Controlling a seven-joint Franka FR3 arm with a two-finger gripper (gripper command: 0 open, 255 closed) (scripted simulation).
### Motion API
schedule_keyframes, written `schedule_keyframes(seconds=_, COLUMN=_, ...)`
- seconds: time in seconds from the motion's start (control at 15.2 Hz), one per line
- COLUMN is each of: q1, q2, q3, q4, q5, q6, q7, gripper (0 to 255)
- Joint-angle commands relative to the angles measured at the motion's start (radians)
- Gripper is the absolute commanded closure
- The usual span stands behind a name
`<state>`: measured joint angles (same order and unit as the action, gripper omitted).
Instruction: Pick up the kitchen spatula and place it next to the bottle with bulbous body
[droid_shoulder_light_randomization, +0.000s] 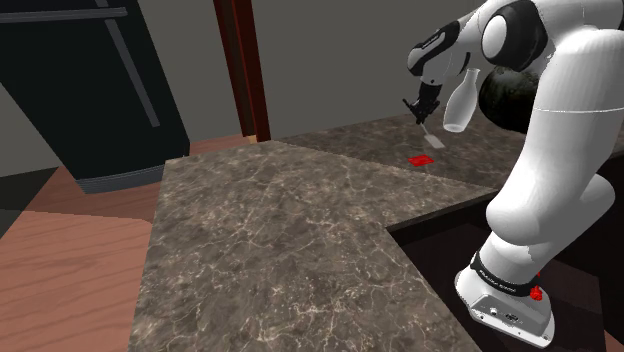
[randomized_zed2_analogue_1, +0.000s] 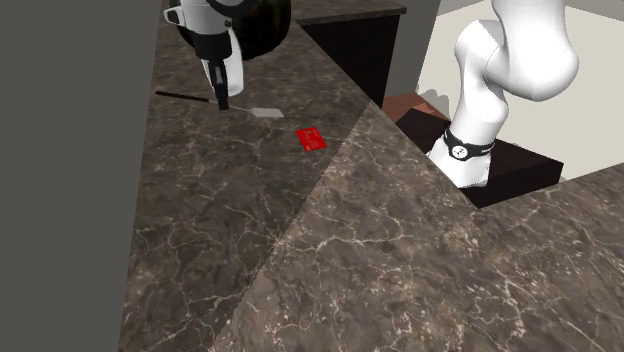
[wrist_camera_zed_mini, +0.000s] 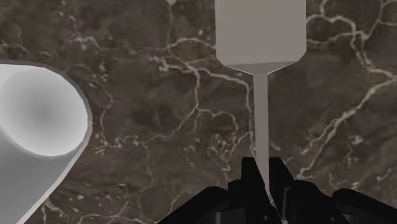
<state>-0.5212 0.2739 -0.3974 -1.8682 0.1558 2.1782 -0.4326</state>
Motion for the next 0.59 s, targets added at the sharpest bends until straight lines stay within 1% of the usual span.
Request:
schedule_keyframes(seconds=0.0, q1=-0.001, q2=0.013, q3=0.003, q4=-0.014, q5=0.008, q6=0.026, q7=-0.004, gripper=255)
schedule_keyframes(seconds=0.26, q1=-0.006, q2=0.042, q3=0.01, q4=-0.037, q5=0.025, q6=0.075, q7=-0.017, gripper=255)
schedule_keyframes(seconds=0.53, q1=-0.006, q2=0.042, q3=0.01, q4=-0.037, q5=0.025, q6=0.075, q7=-0.017, gripper=255)
